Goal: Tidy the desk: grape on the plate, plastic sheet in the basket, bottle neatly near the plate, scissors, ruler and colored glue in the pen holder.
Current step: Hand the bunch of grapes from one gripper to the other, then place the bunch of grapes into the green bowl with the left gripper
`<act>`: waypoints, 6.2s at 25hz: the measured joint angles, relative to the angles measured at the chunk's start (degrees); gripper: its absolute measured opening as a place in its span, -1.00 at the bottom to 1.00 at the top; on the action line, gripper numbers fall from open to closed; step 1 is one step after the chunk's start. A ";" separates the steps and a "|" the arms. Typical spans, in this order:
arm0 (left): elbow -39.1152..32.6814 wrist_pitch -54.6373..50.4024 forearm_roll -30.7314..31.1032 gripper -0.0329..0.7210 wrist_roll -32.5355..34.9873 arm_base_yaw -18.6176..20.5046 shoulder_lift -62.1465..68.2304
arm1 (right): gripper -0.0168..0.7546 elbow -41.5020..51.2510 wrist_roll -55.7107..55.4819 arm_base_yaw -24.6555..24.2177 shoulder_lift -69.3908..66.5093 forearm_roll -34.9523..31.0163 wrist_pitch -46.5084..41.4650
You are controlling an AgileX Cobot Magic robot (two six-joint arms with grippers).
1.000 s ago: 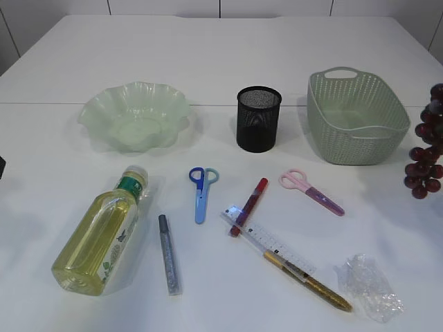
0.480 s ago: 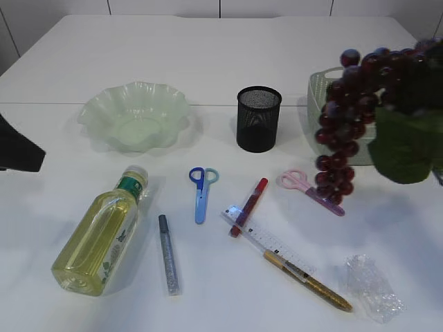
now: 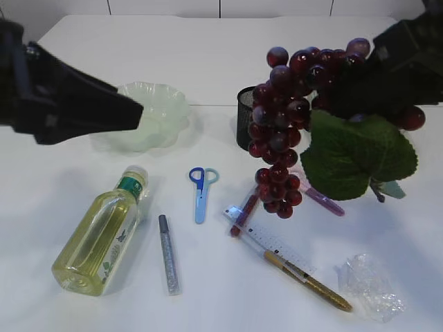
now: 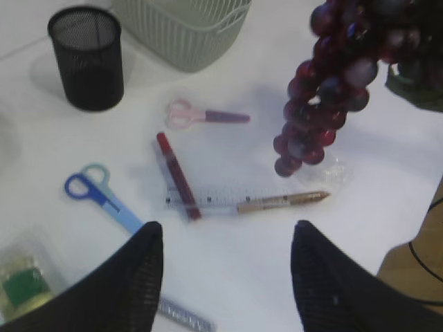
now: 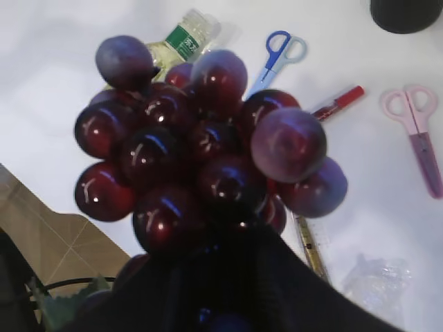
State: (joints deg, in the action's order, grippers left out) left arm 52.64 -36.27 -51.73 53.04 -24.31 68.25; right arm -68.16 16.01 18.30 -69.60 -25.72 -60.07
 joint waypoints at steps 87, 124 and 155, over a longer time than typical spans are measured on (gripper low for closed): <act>6.95 10.54 -50.53 -0.41 62.82 -14.75 20.24 | -0.43 -1.84 4.42 0.21 0.33 -8.12 -3.46; 6.95 12.24 -50.53 -0.45 62.95 -14.78 20.32 | 0.32 -1.87 0.69 0.21 0.33 11.61 -9.56; 17.19 30.12 -51.78 -0.46 56.49 6.89 22.26 | 0.31 -1.87 -9.04 0.21 0.33 27.58 -9.80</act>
State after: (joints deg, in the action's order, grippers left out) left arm 69.82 -6.16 -103.51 109.53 -17.42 90.51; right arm -70.03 6.97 18.51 -69.27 1.86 -69.88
